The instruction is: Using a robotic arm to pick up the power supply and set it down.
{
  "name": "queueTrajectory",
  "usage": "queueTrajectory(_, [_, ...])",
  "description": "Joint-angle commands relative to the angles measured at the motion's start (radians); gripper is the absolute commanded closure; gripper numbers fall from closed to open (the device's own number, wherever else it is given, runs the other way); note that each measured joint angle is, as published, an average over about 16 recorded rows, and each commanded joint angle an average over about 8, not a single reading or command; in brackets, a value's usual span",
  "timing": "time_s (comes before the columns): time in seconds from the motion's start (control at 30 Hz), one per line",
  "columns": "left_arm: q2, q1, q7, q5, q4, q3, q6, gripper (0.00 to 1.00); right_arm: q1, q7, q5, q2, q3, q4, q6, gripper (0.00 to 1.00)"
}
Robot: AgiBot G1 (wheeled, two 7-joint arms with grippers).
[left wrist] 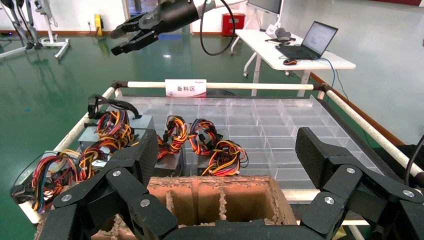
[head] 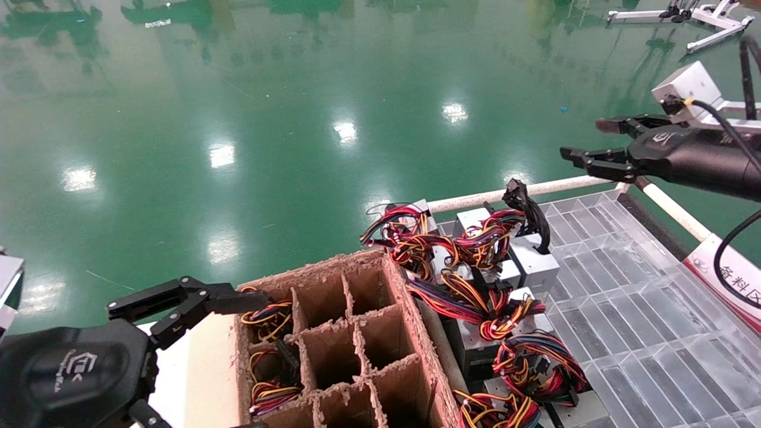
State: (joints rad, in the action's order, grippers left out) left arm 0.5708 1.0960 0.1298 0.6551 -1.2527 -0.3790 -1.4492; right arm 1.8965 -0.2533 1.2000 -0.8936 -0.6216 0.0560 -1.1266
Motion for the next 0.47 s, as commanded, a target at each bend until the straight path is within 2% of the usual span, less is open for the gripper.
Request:
queueTrajectory(0.03, [0.000, 0.000, 0.000, 0.000, 0.000, 0.000, 0.000, 0.00, 0.004, 0.003, -0.004, 0.004, 0.002, 0.008, -0.002, 0.00])
queueTrajectory(0.47, [0.000, 0.000, 0.000, 0.000, 0.000, 0.000, 0.000, 0.00, -0.153, 0.086, -0.092, 0.057, 0.067, 0.240, -0.072, 0.00])
